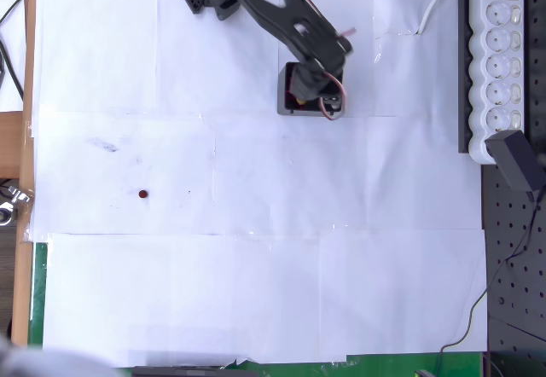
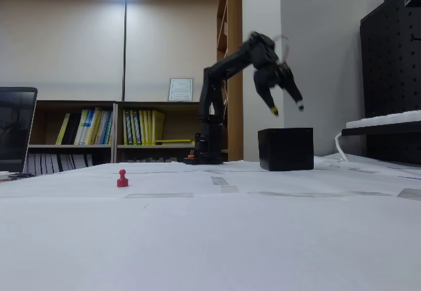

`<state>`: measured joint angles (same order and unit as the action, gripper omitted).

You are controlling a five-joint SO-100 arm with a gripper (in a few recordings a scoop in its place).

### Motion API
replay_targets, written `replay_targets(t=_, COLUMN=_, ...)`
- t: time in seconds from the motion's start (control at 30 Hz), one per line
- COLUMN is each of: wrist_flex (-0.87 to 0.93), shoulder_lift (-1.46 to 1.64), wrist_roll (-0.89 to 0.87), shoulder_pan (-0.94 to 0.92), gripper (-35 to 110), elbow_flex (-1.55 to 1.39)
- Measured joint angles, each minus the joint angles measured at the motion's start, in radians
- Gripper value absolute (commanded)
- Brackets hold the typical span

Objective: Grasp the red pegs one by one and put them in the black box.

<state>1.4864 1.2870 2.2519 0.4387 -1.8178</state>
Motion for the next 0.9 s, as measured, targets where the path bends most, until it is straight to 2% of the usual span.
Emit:
replay_targets(t=0.13, wrist_flex=-0.255, shoulder_lift=-0.133, wrist_roll=-0.192, shoulder_pan=-0.253, gripper=23, elbow_flex=0.394)
replay_targets(t=0.3, wrist_flex=-0.762, shoulder_lift=-0.097, wrist_roll=-0.456, shoulder_pan=-0.492, gripper=23, elbow_flex=0.864)
replay_targets(t=0.4, wrist_flex=-1.091, shoulder_lift=-0.005, wrist_roll=-0.588, shoulder_pan=-0.589, gripper=23, elbow_flex=0.994)
replay_targets(t=0.47, wrist_flex=-1.244, shoulder_lift=0.074, wrist_roll=-0.624, shoulder_pan=-0.626, gripper=23, elbow_flex=0.985)
replay_targets(t=0.73, wrist_flex=-1.443, shoulder_lift=0.4, wrist_roll=-0.66, shoulder_pan=-0.706, gripper=22, elbow_flex=0.836)
replay_targets(t=0.9, wrist_flex=-1.5, shoulder_lift=0.525, wrist_roll=-0.661, shoulder_pan=-0.729, gripper=21, elbow_flex=0.71)
